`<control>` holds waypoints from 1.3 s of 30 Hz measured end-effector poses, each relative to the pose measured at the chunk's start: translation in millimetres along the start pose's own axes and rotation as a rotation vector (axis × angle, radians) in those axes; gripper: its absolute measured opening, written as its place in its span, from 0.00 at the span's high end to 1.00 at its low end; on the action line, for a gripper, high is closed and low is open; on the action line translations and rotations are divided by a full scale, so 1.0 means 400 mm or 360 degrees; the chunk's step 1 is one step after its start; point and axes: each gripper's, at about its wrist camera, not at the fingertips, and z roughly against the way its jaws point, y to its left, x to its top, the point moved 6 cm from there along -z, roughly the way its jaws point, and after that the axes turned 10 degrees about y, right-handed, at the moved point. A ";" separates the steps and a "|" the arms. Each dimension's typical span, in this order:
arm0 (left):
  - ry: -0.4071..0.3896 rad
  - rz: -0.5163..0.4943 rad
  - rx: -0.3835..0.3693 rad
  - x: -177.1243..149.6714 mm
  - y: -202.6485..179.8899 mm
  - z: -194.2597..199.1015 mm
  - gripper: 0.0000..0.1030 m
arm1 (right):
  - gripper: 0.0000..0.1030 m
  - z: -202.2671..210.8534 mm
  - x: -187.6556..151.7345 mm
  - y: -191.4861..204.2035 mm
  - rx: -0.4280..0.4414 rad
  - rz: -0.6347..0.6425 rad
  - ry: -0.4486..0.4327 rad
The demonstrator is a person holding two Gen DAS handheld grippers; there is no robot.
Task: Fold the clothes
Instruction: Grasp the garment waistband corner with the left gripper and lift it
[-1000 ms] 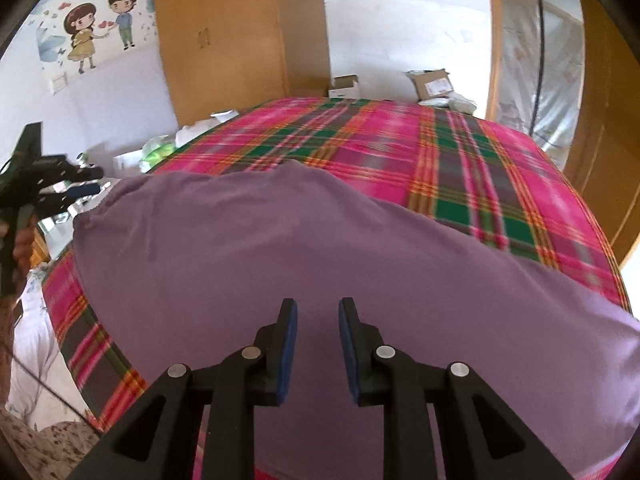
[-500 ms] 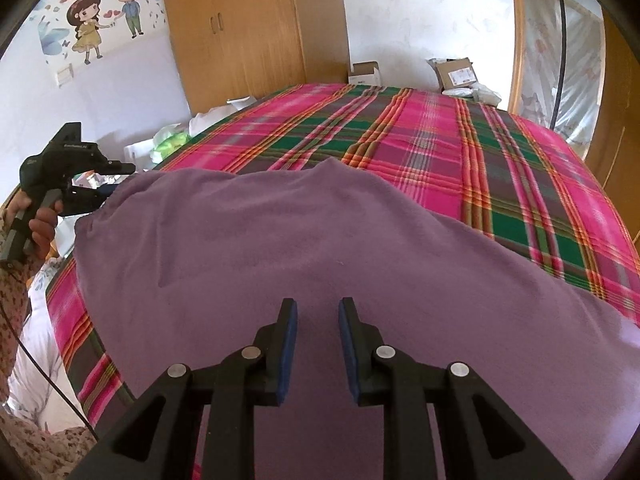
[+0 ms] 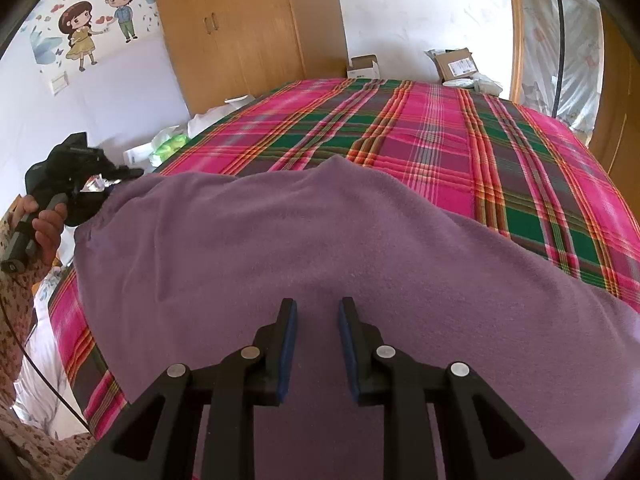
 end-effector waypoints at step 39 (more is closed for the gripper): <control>-0.0291 0.0044 0.0382 -0.167 0.046 0.149 0.71 | 0.77 0.001 0.048 0.292 0.0323 0.0434 -0.0100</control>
